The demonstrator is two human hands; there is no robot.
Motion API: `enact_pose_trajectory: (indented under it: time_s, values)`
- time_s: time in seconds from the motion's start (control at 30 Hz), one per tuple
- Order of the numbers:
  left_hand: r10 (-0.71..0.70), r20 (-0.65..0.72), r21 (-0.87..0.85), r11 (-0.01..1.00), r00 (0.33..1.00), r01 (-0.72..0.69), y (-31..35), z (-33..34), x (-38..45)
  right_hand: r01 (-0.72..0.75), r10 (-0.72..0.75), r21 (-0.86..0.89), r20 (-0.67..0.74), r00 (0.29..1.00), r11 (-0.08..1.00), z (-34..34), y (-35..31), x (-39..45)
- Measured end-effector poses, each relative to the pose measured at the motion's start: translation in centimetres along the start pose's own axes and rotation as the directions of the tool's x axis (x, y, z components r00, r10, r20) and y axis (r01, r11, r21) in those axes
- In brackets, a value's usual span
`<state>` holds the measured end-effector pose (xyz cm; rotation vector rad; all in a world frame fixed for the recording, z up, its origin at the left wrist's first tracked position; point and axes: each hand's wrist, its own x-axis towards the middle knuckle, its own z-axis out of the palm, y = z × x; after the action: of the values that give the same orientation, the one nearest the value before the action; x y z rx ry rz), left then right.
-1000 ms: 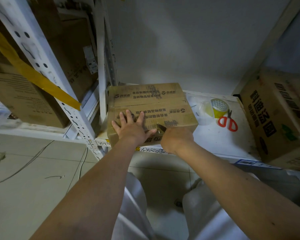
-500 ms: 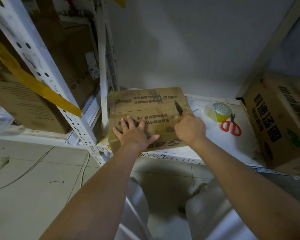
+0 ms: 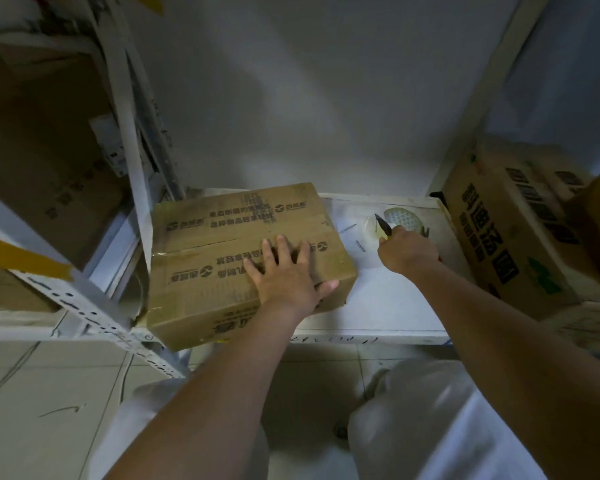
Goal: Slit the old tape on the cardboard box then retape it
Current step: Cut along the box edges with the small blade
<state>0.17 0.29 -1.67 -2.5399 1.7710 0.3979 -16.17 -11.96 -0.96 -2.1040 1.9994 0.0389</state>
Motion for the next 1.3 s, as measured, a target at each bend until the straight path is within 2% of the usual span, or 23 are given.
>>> enact_pose_trajectory:
  time_s: [0.23, 0.43, 0.6, 0.77, 0.87, 0.93, 1.0, 1.07, 1.13, 1.23, 1.3]
  values:
    - [0.003, -0.025, 0.038, 0.999, 1.0, -0.002, 0.5, 0.7, 0.4, -0.051, 0.054, -0.032, 0.093, 0.994, 0.998, 0.6, 0.2, 2.0]
    - [0.014, 0.013, 0.064, 0.998, 1.0, -0.015, 0.4, 0.4, 0.1, -0.107, 0.101, 0.069, 0.09, 0.991, 0.992, 0.9, 0.9, 1.3]
    - [0.207, 0.014, 0.084, 0.975, 0.978, -0.207, 1.7, 0.6, -1.4, -0.045, 0.036, 0.133, 0.069, 0.997, 0.99, 0.5, 1.0, 0.1]
    - [0.22, 0.031, 0.08, 0.972, 0.975, -0.221, 2.1, 0.5, -2.2, 0.039, -0.054, 0.193, 0.07, 0.996, 0.98, -0.2, 0.4, -1.9]
    - [0.208, 0.006, 0.022, 0.978, 0.978, -0.208, 1.5, 0.4, -2.7, 0.062, -0.115, 0.293, 0.166, 0.98, 0.954, -0.5, -0.2, -2.7]
    - [0.087, -0.072, -0.06, 0.994, 0.994, -0.091, 0.6, 0.5, -2.9, 0.075, -0.19, 0.411, 0.245, 0.951, 0.909, -0.6, -0.7, -3.3]
    - [-0.158, -0.132, -0.126, 0.982, 0.979, 0.142, -0.8, 0.2, -3.1, 0.086, -0.258, 0.479, 0.306, 0.916, 0.873, -0.8, -1.3, -4.3]
    - [-0.403, -0.115, -0.169, 0.908, 0.908, 0.382, -2.8, -0.4, -3.5, 0.12, -0.293, 0.477, 0.307, 0.906, 0.871, -0.6, -1.7, -5.1]
    - [-0.569, -0.058, -0.235, 0.806, 0.82, 0.543, -5.0, -0.7, -4.0, 0.131, -0.28, 0.478, 0.255, 0.925, 0.869, 0.0, -1.7, -5.4]
    - [-0.717, 0.018, -0.369, 0.643, 0.697, 0.671, -7.7, -0.9, -4.7, 0.103, -0.242, 0.508, 0.216, 0.946, 0.855, 0.4, -1.6, -6.0]
    - [-0.757, 0.035, -0.411, 0.584, 0.652, 0.7, -8.6, -1.0, -5.1, 0.087, -0.232, 0.53, 0.213, 0.949, 0.844, 0.6, -1.5, -6.4]
